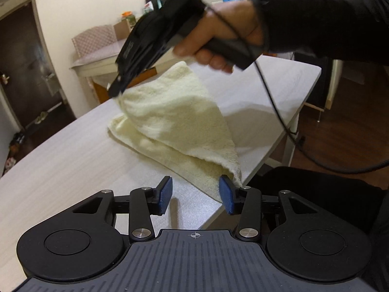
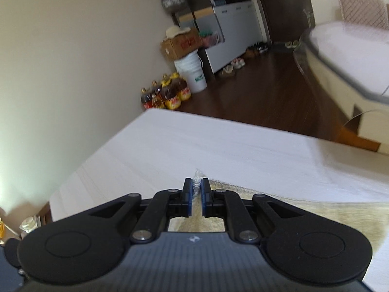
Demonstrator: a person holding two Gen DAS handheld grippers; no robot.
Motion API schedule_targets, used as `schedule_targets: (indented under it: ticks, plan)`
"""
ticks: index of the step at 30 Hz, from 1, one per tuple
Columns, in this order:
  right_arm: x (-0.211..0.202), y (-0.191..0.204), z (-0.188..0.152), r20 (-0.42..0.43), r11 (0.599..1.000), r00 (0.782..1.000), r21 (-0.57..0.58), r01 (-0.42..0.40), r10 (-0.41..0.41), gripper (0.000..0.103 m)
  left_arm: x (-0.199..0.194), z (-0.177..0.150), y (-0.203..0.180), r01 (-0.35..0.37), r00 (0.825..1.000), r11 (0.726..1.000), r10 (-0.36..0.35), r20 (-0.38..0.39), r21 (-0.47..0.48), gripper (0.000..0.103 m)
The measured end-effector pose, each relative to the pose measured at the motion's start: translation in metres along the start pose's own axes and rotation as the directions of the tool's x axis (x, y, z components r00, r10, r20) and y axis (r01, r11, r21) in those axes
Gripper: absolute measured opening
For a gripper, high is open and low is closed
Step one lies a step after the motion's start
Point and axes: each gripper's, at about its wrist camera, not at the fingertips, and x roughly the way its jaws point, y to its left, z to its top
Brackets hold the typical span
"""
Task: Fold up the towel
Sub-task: 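Grasp a towel corner with the right gripper and fold it diagonally onto the opposite corner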
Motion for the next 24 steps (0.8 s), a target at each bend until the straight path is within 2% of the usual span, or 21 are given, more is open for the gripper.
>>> schedule_targets:
  ticks: [7, 9, 11, 12, 14, 16, 22, 24]
  plan:
    - [0.026, -0.003, -0.004, -0.032, 1.0, 0.999, 0.013, -0.001, 0.001, 0.009, 0.001, -0.002, 0.001, 0.007, 1.0, 1.0, -0.006, 0.008, -0.031, 0.048]
    - [0.027, -0.007, -0.005, -0.037, 0.999, 0.999, 0.034, -0.034, 0.035, 0.017, 0.0, -0.003, 0.001, 0.009, 1.0, 0.999, -0.008, 0.008, -0.045, 0.048]
    - [0.027, -0.011, -0.005, -0.041, 0.996, 0.997, 0.056, -0.07, 0.073, 0.018, 0.0, -0.003, 0.002, 0.011, 1.0, 0.998, -0.011, 0.007, -0.06, 0.048]
    - [0.023, -0.014, -0.005, -0.025, 0.994, 0.996, 0.071, -0.083, 0.085, 0.019, 0.0, -0.004, 0.001, 0.013, 1.0, 0.997, -0.012, 0.006, -0.07, 0.048]
    - [0.013, -0.018, -0.005, 0.009, 0.991, 0.995, 0.094, -0.098, 0.098, 0.025, 0.0, -0.005, 0.003, 0.018, 1.0, 0.995, -0.018, 0.005, -0.099, 0.049]
    - [-0.001, -0.02, -0.007, 0.037, 0.991, 0.995, 0.094, -0.092, 0.089, 0.039, 0.0, -0.006, 0.004, 0.021, 1.0, 0.992, -0.021, 0.005, -0.121, 0.048]
    - [-0.062, -0.015, -0.033, 0.105, 0.994, 0.991, 0.064, -0.084, 0.077, 0.053, -0.001, -0.006, -0.004, 0.023, 1.0, 0.992, -0.023, -0.002, -0.123, 0.048]
    - [-0.085, -0.008, -0.05, 0.135, 0.997, 0.989, 0.034, -0.072, 0.067, 0.054, -0.001, -0.006, -0.008, 0.03, 1.0, 0.993, -0.031, -0.005, -0.111, 0.051]
